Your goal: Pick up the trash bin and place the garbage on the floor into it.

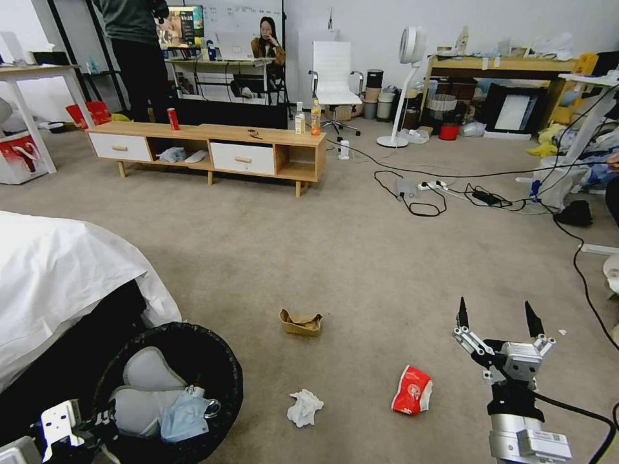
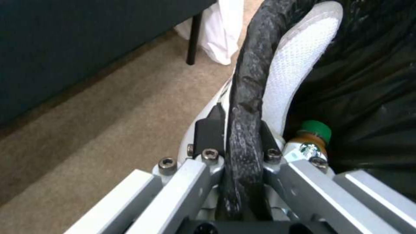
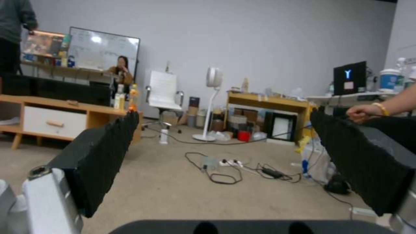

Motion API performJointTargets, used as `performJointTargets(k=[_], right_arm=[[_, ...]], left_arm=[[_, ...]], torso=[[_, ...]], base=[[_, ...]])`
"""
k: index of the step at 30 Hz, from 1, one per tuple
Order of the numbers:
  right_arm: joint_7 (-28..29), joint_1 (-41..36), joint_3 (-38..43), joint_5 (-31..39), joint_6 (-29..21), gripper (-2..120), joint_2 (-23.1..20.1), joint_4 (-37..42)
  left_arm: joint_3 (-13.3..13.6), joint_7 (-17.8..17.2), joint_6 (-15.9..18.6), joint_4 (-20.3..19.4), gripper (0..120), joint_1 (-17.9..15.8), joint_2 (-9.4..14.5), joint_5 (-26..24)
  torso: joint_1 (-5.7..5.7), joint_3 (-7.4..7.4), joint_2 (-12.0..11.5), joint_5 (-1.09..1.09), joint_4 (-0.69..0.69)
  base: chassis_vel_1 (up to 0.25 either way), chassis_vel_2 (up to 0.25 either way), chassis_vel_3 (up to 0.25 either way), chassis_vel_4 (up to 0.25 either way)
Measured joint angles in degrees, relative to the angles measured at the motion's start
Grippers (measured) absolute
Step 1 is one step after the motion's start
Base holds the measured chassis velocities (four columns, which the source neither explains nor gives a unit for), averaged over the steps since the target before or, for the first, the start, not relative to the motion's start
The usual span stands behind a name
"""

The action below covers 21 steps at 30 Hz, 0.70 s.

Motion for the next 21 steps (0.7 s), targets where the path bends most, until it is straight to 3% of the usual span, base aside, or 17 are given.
performJointTargets(k=[21], right_arm=[[0.20,0.18,0.08,0.00,-0.04,100,-0.03,-0.40]], left_arm=[[0.11,0.10,0.00,0.05,3,0.03,-0.20,0.62]], torso=[[0.00,0.00,0.01,0.00,0.01]], base=[[0.033,0.030,0.036,0.027]])
